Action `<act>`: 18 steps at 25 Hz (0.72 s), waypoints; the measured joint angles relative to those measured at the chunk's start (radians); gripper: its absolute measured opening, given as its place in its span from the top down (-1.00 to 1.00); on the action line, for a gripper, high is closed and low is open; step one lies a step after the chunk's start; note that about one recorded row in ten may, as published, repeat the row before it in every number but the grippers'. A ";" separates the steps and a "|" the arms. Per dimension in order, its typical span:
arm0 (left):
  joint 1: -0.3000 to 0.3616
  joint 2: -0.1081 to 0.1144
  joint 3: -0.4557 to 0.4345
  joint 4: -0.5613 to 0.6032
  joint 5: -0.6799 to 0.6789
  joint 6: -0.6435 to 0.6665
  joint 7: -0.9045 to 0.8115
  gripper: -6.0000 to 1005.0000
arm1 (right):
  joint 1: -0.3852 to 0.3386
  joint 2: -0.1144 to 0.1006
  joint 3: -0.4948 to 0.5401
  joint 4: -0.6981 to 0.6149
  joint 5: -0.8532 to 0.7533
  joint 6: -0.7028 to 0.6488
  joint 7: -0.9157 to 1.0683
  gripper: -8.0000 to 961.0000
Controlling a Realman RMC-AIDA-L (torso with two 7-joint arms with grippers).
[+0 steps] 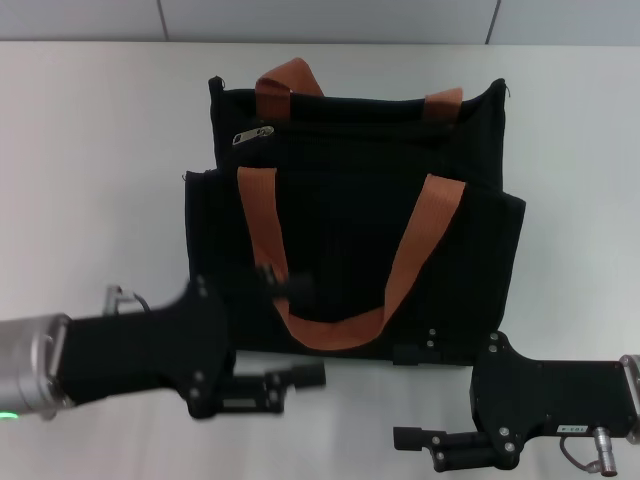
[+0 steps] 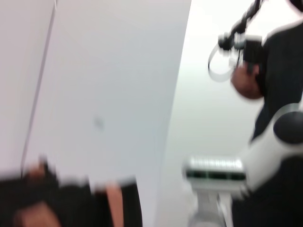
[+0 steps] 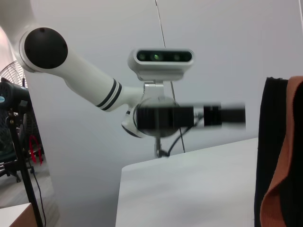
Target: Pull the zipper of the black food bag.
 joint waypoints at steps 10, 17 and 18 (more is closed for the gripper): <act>0.057 0.002 -0.106 -0.118 -0.459 0.056 0.105 -0.61 | -0.008 0.000 0.010 -0.001 0.001 0.000 0.000 -0.62; 0.103 0.039 -0.273 -0.146 -0.472 -0.227 0.135 -0.61 | -0.009 -0.001 0.010 -0.004 0.001 -0.001 0.000 -0.62; 0.103 0.053 -0.266 -0.144 -0.444 -0.259 0.142 -0.61 | -0.009 -0.001 0.010 -0.004 0.001 -0.001 0.000 -0.62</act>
